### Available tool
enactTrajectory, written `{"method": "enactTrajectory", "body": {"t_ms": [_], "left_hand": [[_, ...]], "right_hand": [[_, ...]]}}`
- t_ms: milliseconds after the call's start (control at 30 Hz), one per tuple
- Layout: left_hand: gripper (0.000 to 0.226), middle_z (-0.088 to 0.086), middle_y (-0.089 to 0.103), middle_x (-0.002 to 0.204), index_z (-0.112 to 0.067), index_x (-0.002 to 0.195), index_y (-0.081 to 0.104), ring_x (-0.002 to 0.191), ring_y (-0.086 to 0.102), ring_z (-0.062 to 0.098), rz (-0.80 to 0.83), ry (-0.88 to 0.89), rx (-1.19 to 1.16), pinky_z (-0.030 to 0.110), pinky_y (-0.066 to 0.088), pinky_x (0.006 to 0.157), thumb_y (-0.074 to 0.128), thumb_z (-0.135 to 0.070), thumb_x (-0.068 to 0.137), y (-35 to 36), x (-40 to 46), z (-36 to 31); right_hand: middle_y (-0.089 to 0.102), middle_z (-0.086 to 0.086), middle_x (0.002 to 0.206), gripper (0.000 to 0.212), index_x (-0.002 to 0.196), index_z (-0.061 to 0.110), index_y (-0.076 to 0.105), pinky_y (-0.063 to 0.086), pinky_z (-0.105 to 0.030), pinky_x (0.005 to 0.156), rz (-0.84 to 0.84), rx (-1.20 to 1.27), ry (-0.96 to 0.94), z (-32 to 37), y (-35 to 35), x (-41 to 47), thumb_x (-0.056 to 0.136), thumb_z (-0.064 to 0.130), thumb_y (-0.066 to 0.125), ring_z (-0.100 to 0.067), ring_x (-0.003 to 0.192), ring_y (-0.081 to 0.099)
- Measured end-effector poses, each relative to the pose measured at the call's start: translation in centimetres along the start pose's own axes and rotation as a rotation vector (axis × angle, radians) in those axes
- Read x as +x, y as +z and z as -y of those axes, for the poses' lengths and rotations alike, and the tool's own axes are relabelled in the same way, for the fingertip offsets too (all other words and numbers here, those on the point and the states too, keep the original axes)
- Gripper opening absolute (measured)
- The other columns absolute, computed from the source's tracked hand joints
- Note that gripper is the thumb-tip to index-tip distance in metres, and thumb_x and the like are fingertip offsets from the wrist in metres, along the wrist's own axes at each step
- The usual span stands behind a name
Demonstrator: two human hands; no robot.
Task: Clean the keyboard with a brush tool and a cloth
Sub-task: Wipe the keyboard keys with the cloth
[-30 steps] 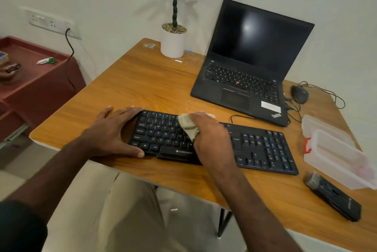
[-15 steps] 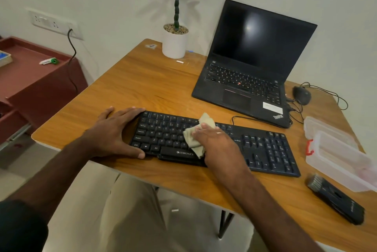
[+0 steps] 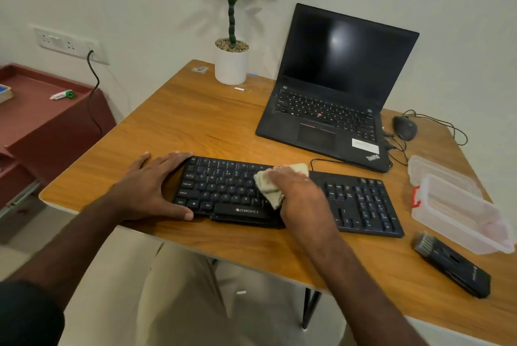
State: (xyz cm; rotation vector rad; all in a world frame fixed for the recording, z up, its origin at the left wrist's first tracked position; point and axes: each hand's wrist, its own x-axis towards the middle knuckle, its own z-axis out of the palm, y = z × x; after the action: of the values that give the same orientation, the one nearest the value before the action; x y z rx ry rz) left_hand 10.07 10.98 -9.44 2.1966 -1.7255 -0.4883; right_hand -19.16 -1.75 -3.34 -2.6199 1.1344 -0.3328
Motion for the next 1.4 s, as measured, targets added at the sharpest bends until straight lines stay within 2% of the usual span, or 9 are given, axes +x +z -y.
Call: {"method": "enactTrajectory", "body": {"t_ms": [167, 433, 567, 667, 867, 1033, 1133, 1267, 1400], "left_hand": [[0.136, -0.005, 0.022, 0.164, -0.043, 0.156, 0.004, 0.149, 0.012, 0.005, -0.008, 0.0, 0.003, 0.043, -0.008, 0.124, 0.053, -0.102, 0.043, 0.0, -0.1, -0.2], [0.135, -0.005, 0.021, 0.165, -0.044, 0.156, 0.003, 0.151, 0.014, 0.01, -0.005, -0.004, 0.004, 0.042, -0.009, 0.124, 0.053, -0.102, 0.044, 0.1, 0.0, -0.1], [0.135, -0.006, 0.019, 0.165, -0.046, 0.155, 0.003, 0.151, 0.013, 0.01, 0.012, -0.019, -0.01, 0.039, -0.01, 0.123, 0.056, -0.101, 0.043, -0.1, -0.1, -0.2], [0.136, -0.008, 0.02, 0.165, -0.046, 0.155, 0.004, 0.15, 0.014, 0.009, 0.026, -0.015, -0.032, 0.037, -0.011, 0.123, 0.057, -0.101, 0.041, -0.4, -0.1, -0.2], [0.134, -0.008, 0.017, 0.165, -0.05, 0.152, 0.004, 0.146, 0.011, 0.002, 0.079, -0.025, -0.052, 0.039, -0.013, 0.122, 0.056, -0.101, 0.04, -1.0, 0.1, -0.5], [0.143, -0.01, -0.014, 0.165, -0.032, 0.158, -0.005, 0.149, -0.018, 0.007, -0.02, -0.004, 0.112, 0.06, -0.021, 0.116, 0.038, -0.108, 0.044, 0.1, 0.9, -6.0], [0.14, -0.007, -0.017, 0.164, -0.027, 0.159, -0.004, 0.15, -0.02, 0.01, -0.053, 0.147, 0.241, 0.065, -0.022, 0.113, 0.029, -0.109, 0.05, 2.5, 2.6, -12.9], [0.139, -0.006, -0.013, 0.167, -0.023, 0.16, -0.002, 0.151, -0.016, 0.007, 0.035, 0.21, 0.256, 0.068, -0.018, 0.113, 0.045, -0.101, 0.055, 5.4, 5.4, -17.9], [0.146, -0.008, -0.007, 0.168, -0.024, 0.159, -0.004, 0.153, -0.006, 0.009, 0.084, 0.139, 0.309, 0.068, -0.008, 0.117, 0.045, -0.104, 0.048, 5.8, 6.4, -18.0]], "right_hand": [[0.039, 0.006, 0.157, 0.057, 0.147, 0.028, 0.046, 0.009, -0.025, 0.12, 0.052, -0.039, -0.071, -2.1, 0.3, -1.4, 0.096, 0.002, 0.052, -0.009, 0.148, 0.029], [0.056, -0.002, 0.143, 0.043, 0.135, 0.023, 0.058, 0.039, -0.038, 0.115, -0.054, -0.024, 0.164, -3.0, -1.6, -0.1, 0.094, 0.01, 0.056, -0.019, 0.129, 0.053], [0.041, 0.002, 0.157, 0.054, 0.145, 0.026, 0.049, 0.014, -0.03, 0.122, 0.016, 0.018, -0.047, 0.8, 1.0, -0.4, 0.097, 0.002, 0.048, -0.017, 0.147, 0.032], [0.036, 0.004, 0.159, 0.057, 0.149, 0.025, 0.044, -0.001, -0.021, 0.115, 0.031, -0.024, -0.069, -0.4, 0.9, -1.1, 0.098, 0.0, 0.046, -0.011, 0.15, 0.023], [0.042, 0.0, 0.156, 0.051, 0.142, 0.026, 0.052, 0.021, -0.035, 0.123, 0.002, -0.134, 0.097, -6.2, -2.2, -1.8, 0.096, 0.005, 0.055, -0.015, 0.148, 0.032], [0.054, -0.004, 0.147, 0.051, 0.135, 0.02, 0.061, 0.029, -0.032, 0.118, -0.148, 0.031, 0.167, -6.8, -2.7, -2.0, 0.091, -0.004, 0.055, -0.018, 0.139, 0.047], [0.053, -0.001, 0.148, 0.051, 0.137, 0.021, 0.058, 0.024, -0.034, 0.122, -0.096, 0.095, 0.019, -4.2, -1.7, -2.0, 0.09, 0.003, 0.062, -0.017, 0.141, 0.044], [0.029, 0.003, 0.163, 0.084, 0.153, 0.024, 0.035, 0.001, -0.027, 0.122, 0.141, -0.102, -0.125, -2.7, -0.9, -1.6, 0.081, 0.015, 0.077, -0.013, 0.152, 0.018], [0.034, 0.005, 0.161, 0.055, 0.15, 0.026, 0.041, -0.002, -0.02, 0.116, 0.046, -0.084, -0.04, -5.1, -2.1, -2.6, 0.098, 0.021, 0.057, -0.01, 0.152, 0.018]]}}
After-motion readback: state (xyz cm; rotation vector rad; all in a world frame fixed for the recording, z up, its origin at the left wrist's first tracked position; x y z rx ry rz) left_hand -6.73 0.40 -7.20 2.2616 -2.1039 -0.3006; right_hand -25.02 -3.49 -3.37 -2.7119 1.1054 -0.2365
